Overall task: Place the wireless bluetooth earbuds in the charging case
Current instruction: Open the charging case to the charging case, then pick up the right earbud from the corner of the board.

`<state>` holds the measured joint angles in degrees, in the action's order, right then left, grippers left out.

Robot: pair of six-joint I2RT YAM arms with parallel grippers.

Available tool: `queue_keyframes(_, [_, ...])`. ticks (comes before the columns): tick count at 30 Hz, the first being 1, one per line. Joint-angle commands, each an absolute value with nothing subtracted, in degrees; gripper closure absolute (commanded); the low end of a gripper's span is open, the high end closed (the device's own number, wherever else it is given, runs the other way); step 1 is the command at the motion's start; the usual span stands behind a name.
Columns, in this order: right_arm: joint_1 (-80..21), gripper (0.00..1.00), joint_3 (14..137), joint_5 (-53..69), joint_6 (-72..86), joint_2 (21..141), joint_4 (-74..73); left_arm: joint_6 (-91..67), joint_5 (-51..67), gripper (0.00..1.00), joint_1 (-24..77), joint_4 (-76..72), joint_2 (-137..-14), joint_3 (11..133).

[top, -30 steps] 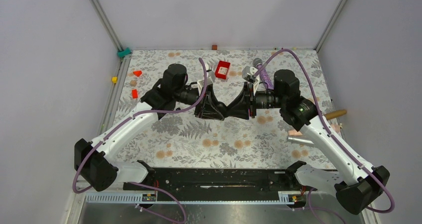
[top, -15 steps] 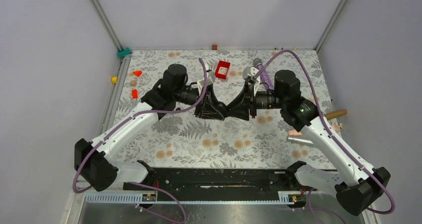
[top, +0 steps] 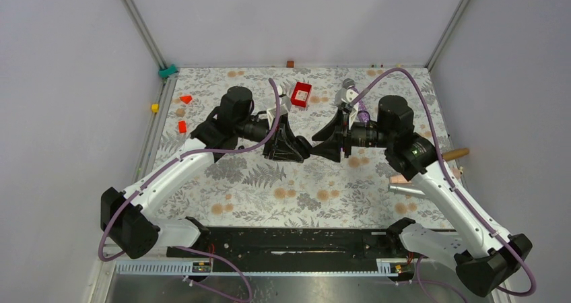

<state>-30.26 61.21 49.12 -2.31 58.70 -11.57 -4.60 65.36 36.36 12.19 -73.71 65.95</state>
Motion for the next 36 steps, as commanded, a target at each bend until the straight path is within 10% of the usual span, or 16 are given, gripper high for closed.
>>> queue_keyframes(1, [-29.45,0.46,62.29,45.31,-4.21,57.74,-11.71,-5.06,68.23,1.0,36.55,9.35,-72.78,66.07])
queue_keyframes(36, [-29.27,0.13,78.62,33.76,1.03,66.74,-19.07,9.77,64.95,1.0,24.84,25.77,-67.89,72.9])
